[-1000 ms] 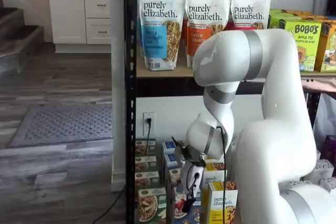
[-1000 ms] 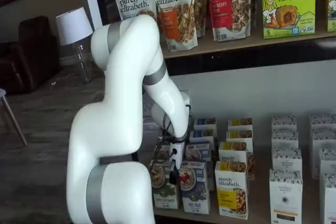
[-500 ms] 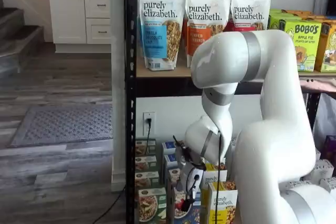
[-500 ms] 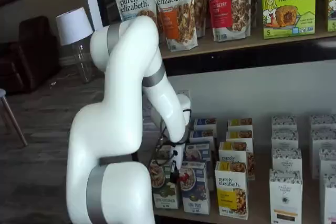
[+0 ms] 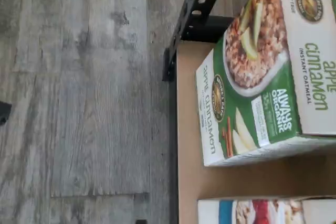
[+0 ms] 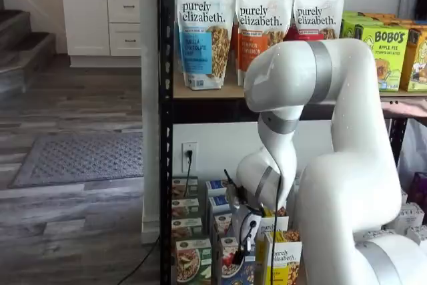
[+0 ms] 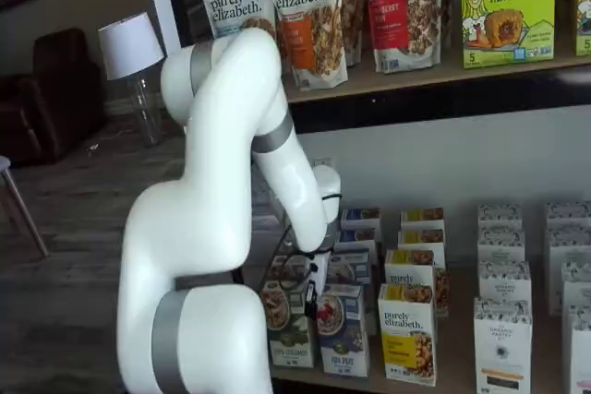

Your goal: Pick up the blue and white box that is on the bottom shelf, the second box from the left

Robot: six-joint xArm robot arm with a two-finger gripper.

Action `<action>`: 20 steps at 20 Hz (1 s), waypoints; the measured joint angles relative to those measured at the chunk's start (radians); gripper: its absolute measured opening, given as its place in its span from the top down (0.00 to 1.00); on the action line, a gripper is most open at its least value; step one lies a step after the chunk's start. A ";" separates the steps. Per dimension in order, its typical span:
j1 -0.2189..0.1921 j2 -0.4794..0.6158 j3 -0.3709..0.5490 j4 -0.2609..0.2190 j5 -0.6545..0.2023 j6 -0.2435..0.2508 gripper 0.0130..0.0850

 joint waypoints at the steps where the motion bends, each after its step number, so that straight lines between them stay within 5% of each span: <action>1: -0.003 0.003 -0.005 0.000 0.003 -0.002 0.00; 20: -0.064 0.071 -0.123 -0.114 0.072 0.062 0.00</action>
